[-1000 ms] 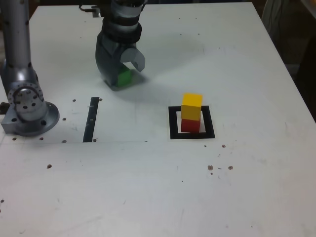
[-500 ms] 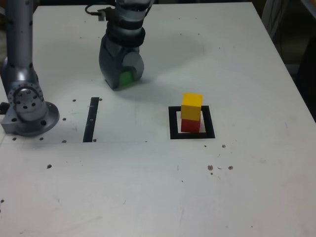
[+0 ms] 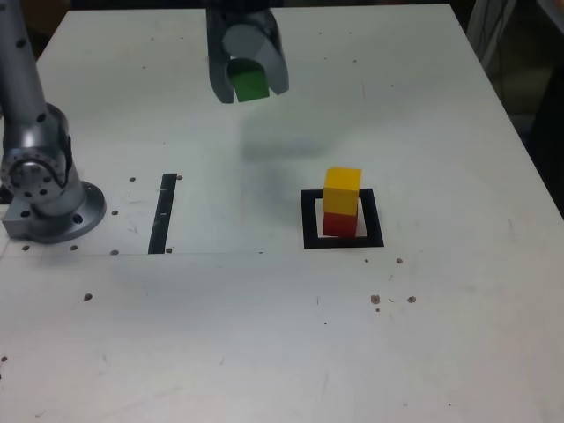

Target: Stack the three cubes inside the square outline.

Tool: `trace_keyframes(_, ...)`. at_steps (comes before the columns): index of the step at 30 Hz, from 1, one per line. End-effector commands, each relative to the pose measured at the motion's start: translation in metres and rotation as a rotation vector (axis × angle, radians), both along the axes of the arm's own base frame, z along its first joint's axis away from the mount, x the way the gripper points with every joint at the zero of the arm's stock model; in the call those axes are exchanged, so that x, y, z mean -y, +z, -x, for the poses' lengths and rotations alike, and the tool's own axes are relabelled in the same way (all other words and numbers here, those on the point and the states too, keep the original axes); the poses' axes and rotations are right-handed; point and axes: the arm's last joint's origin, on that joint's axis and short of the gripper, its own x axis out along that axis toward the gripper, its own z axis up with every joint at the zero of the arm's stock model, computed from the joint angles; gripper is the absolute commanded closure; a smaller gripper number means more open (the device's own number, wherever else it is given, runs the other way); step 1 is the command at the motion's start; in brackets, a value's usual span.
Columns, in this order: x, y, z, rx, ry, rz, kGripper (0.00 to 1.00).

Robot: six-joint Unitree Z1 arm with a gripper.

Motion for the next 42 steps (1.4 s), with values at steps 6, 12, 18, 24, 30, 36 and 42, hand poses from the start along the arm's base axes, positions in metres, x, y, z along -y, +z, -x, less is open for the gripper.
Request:
trace_keyframes(6,0.057,0.008,-0.053,-0.001,-0.214,0.056,0.89)
trace_keyframes(12,0.092,0.001,-0.081,-0.03,-0.263,0.075,0.89)
trace_keyframes(18,0.101,-0.011,-0.093,-0.075,-0.25,0.074,0.88)
trace_keyframes(24,0.102,-0.022,-0.102,-0.094,-0.248,0.078,0.88)
trace_keyframes(30,0.104,-0.031,-0.111,-0.096,-0.249,0.081,0.88)
trace_keyframes(36,0.104,-0.036,-0.114,-0.101,-0.248,0.075,0.85)
trace_keyframes(42,0.101,-0.041,-0.115,-0.117,-0.24,0.072,0.79)
